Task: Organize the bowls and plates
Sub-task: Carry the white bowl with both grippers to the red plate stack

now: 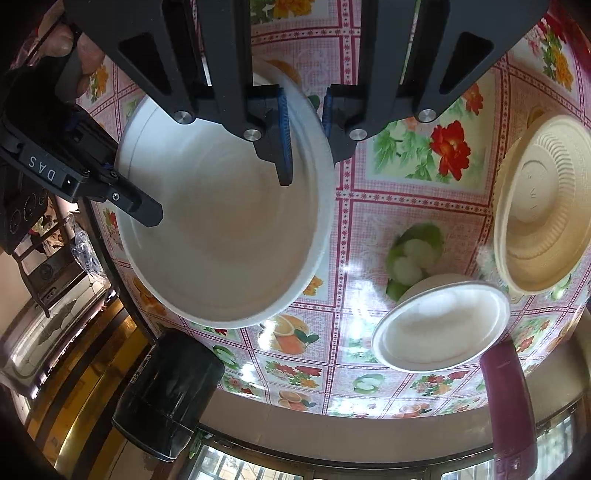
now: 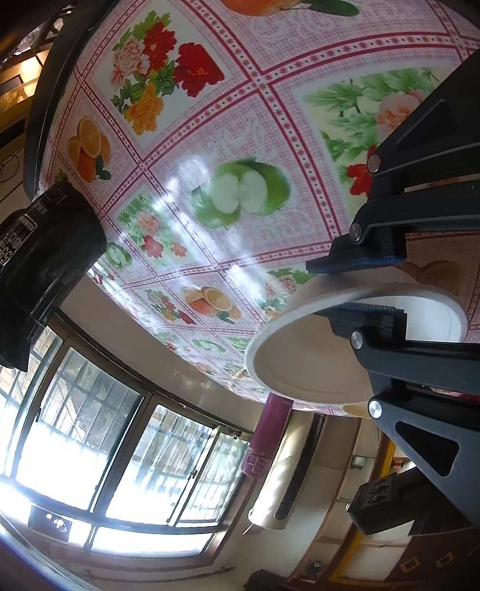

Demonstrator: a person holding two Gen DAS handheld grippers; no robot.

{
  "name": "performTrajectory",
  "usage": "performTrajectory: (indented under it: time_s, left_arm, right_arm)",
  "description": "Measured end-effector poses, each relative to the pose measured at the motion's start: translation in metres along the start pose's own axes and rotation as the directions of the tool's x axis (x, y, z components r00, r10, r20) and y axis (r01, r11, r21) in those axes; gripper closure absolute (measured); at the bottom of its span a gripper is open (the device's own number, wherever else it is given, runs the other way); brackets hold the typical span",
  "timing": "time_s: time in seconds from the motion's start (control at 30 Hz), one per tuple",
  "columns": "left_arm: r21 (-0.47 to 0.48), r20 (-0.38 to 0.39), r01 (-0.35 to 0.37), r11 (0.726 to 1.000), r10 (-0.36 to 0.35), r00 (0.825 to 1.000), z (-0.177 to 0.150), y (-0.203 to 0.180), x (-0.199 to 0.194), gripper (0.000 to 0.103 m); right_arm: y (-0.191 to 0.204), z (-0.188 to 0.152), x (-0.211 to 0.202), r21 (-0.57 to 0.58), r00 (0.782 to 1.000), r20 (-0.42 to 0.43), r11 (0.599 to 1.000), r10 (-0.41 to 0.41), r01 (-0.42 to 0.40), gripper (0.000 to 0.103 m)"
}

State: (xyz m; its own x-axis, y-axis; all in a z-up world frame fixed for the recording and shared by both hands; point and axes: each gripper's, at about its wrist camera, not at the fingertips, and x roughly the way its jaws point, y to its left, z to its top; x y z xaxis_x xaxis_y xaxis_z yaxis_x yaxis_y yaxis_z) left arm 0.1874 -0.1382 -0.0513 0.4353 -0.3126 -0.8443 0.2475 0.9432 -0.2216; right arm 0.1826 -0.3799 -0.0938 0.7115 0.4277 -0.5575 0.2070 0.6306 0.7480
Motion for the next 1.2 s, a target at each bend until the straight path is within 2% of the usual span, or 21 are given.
performTrajectory:
  time_s: [0.17, 0.33, 0.57, 0.7, 0.9, 1.0, 1.1, 1.2]
  left_arm:
    - [0.013, 0.069, -0.039, 0.999, 0.038, 0.997, -0.034, 0.02, -0.038, 0.092]
    - [0.029, 0.148, -0.11, 0.993, 0.105, 0.983, -0.065, 0.043, -0.078, 0.091]
    - [-0.021, 0.217, -0.171, 0.985, 0.171, 0.961, -0.098, 0.096, -0.129, 0.091]
    - [-0.061, 0.24, -0.221, 0.973, 0.229, 0.943, -0.112, 0.133, -0.155, 0.091]
    - [-0.109, 0.281, -0.306, 0.946, 0.325, 0.903, -0.131, 0.185, -0.193, 0.091]
    - [-0.128, 0.28, -0.34, 0.932, 0.363, 0.889, -0.139, 0.208, -0.202, 0.089]
    - [-0.154, 0.272, -0.361, 0.92, 0.391, 0.879, -0.147, 0.23, -0.205, 0.089]
    - [-0.176, 0.252, -0.373, 0.911, 0.408, 0.877, -0.155, 0.251, -0.205, 0.089]
  right_arm:
    - [0.013, -0.041, -0.014, -0.003, 0.998, -0.008, 0.998, 0.06, -0.06, 0.086]
    - [0.03, -0.087, -0.016, -0.012, 0.99, -0.047, 0.991, 0.134, -0.135, 0.084]
    - [0.092, -0.137, -0.009, -0.11, 0.977, -0.127, 0.977, 0.171, -0.185, 0.084]
    - [0.138, -0.165, 0.006, -0.185, 0.968, -0.184, 0.962, 0.169, -0.203, 0.084]
    - [0.2, -0.213, 0.041, -0.267, 0.943, -0.291, 0.933, 0.16, -0.241, 0.084]
    - [0.226, -0.239, 0.059, -0.311, 0.933, -0.331, 0.917, 0.141, -0.249, 0.084]
    - [0.247, -0.261, 0.077, -0.35, 0.926, -0.357, 0.902, 0.121, -0.253, 0.084]
    - [0.263, -0.28, 0.092, -0.383, 0.921, -0.378, 0.889, 0.096, -0.25, 0.084]
